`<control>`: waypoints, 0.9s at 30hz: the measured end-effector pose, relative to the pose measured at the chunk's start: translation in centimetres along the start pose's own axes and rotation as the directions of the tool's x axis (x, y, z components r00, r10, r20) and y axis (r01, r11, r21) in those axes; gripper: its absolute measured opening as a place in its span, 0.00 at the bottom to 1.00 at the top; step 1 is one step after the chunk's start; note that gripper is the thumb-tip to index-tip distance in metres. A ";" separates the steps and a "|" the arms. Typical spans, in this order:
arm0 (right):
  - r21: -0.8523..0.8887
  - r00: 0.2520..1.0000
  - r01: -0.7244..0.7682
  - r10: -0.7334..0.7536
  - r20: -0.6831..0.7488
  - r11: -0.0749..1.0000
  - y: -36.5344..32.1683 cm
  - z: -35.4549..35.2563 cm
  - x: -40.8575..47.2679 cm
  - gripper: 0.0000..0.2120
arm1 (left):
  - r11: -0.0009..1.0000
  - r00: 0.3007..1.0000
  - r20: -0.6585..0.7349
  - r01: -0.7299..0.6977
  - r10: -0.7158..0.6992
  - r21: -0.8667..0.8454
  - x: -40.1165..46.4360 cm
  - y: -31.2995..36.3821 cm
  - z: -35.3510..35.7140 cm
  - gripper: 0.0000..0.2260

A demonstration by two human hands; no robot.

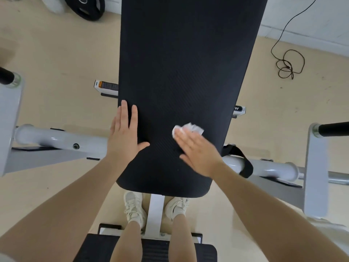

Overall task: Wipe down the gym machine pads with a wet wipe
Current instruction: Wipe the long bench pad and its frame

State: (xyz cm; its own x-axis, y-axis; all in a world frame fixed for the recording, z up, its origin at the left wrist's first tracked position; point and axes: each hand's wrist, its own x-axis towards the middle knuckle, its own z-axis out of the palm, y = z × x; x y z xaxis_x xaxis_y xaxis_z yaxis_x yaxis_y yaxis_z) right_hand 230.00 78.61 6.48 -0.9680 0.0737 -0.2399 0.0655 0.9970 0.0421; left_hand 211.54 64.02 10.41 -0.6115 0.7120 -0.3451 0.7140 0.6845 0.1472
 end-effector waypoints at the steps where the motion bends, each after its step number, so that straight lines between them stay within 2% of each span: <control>1: -0.035 0.999 -0.047 0.047 -0.006 0.998 1.2 -0.9 1.0 0.30 | 1.000 1.000 0.013 -0.005 0.005 -0.017 0.1 -0.2 -0.1 0.50; 5: 0.142 0.940 -0.289 0.309 -0.148 0.947 6.1 -4.9 5.6 0.29 | 0.997 0.999 0.038 -0.035 0.038 -0.065 0.2 -0.9 -0.5 0.49; 9: 0.156 0.921 -0.342 0.364 -0.141 0.927 7.5 -7.2 8.3 0.30 | 0.994 0.997 0.053 -0.057 0.062 -0.097 0.2 -1.6 -0.8 0.47; 12: 0.070 0.950 -0.278 0.285 -0.127 0.958 4.9 -6.2 8.4 0.30 | 0.988 0.997 0.019 -0.066 0.070 -0.142 0.1 -1.6 -0.8 0.41; 15: -0.036 0.996 -0.089 0.088 -0.031 0.995 0.6 -3.2 5.9 0.33 | 0.987 0.997 0.025 -0.065 0.069 -0.145 0.0 -1.6 -1.0 0.41; 18: -0.046 0.995 0.071 -0.068 0.069 0.996 -3.0 -0.9 2.7 0.32 | 0.985 0.997 0.028 -0.073 0.078 -0.156 -0.1 -1.9 -1.1 0.41; 21: -0.054 0.988 0.142 -0.139 0.061 0.988 -2.9 -0.7 2.2 0.31 | 0.983 0.995 0.043 -0.087 0.095 -0.164 0.0 -2.4 -1.2 0.40; 23: -0.132 0.988 0.146 -0.139 0.065 0.980 -0.8 -1.8 3.7 0.31 | 0.972 0.993 0.038 -0.103 0.113 -0.211 0.1 -2.9 -1.3 0.38; 27: -0.165 0.997 -0.047 0.037 -0.063 0.985 3.8 -5.8 8.7 0.30 | 0.901 0.993 0.001 -0.110 0.122 -0.420 0.3 -3.8 -2.0 0.32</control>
State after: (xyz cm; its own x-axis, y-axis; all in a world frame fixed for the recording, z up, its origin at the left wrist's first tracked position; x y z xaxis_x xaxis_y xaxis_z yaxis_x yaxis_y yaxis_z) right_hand 220.46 82.88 10.15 -0.9783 0.1085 -0.1765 0.0696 0.9746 0.2129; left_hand 207.94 61.95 11.60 -0.5196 0.7900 -0.3255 0.5673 0.6039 0.5600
